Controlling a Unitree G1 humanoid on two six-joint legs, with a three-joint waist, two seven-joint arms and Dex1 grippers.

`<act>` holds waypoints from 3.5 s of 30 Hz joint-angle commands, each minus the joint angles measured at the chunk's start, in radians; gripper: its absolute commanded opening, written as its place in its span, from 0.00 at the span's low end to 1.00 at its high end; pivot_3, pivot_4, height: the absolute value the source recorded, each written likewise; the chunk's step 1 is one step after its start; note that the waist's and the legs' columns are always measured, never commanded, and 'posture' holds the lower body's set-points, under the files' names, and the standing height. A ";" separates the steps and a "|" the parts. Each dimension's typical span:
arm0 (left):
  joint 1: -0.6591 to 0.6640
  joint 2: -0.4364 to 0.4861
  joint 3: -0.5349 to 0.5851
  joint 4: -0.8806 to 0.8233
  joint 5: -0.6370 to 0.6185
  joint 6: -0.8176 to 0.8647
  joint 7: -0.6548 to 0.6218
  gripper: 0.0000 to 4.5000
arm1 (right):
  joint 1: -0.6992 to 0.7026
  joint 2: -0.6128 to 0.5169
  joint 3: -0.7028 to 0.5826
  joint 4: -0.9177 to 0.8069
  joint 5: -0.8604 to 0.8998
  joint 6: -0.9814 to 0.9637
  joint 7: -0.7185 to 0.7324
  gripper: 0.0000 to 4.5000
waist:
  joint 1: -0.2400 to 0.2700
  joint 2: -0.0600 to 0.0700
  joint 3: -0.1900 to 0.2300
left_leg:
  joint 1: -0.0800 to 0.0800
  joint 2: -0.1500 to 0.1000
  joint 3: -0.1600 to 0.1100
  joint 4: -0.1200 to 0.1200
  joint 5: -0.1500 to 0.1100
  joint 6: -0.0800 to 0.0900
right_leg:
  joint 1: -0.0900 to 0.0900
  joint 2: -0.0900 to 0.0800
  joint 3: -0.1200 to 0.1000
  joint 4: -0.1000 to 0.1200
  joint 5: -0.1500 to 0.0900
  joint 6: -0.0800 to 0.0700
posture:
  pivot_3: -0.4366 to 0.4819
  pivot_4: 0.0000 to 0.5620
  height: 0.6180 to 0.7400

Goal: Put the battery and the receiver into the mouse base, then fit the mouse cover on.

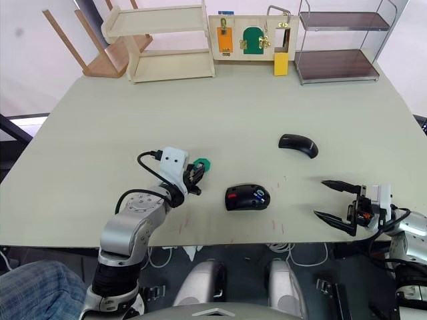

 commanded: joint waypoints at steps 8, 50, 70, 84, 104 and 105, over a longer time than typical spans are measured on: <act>-0.025 -0.006 -0.004 0.000 0.008 0.007 0.018 0.36 | -0.004 -0.010 -0.025 -0.014 0.030 -0.010 0.006 1.00 | 0.000 0.000 0.000 | 0.000 0.000 0.000 0.000 0.000 0.000 | 0.000 0.000 0.000 0.000 0.000 0.000 | 0.48 0.27 1.00; -0.045 0.165 0.044 -0.011 -0.027 -0.114 -0.144 0.02 | -0.004 -0.053 0.057 -0.024 0.135 -0.007 0.006 1.00 | 0.000 0.000 0.000 | 0.000 0.000 0.000 0.000 0.000 0.000 | 0.000 0.000 0.000 0.000 0.000 0.000 | 0.48 0.27 1.00; -0.306 0.404 -0.145 0.298 -0.165 -0.521 -0.922 0.02 | 0.031 -0.024 0.042 -0.448 0.035 0.407 -0.376 1.00 | 0.001 0.000 0.000 | -0.001 0.000 0.005 0.000 0.000 0.000 | -0.001 0.000 0.000 0.000 0.000 0.000 | 0.48 0.27 1.00; -0.535 0.287 -0.262 0.551 -0.084 -0.752 -1.125 0.02 | -0.151 -0.123 0.045 -0.769 0.297 1.254 -0.790 1.00 | 0.004 0.000 0.000 | -0.016 0.000 0.004 0.003 0.000 0.000 | -0.014 0.001 -0.001 0.001 0.003 0.005 | 0.48 0.27 1.00; -0.580 0.241 -0.280 0.561 -0.045 -0.794 -1.194 0.02 | -0.429 0.061 -0.073 -0.519 0.971 1.935 -1.451 1.00 | -0.001 -0.001 0.000 | -0.019 0.000 0.001 0.002 0.000 0.000 | -0.015 0.001 -0.004 0.001 0.003 0.005 | 0.48 0.27 1.00; -0.580 0.240 -0.280 0.560 -0.044 -0.794 -1.195 0.02 | -0.425 0.054 -0.060 -0.516 1.010 1.920 -1.481 1.00 | -0.002 0.000 0.000 | -0.019 0.000 0.001 0.002 0.000 0.000 | -0.015 0.001 -0.004 0.001 0.003 0.005 | 0.48 0.27 1.00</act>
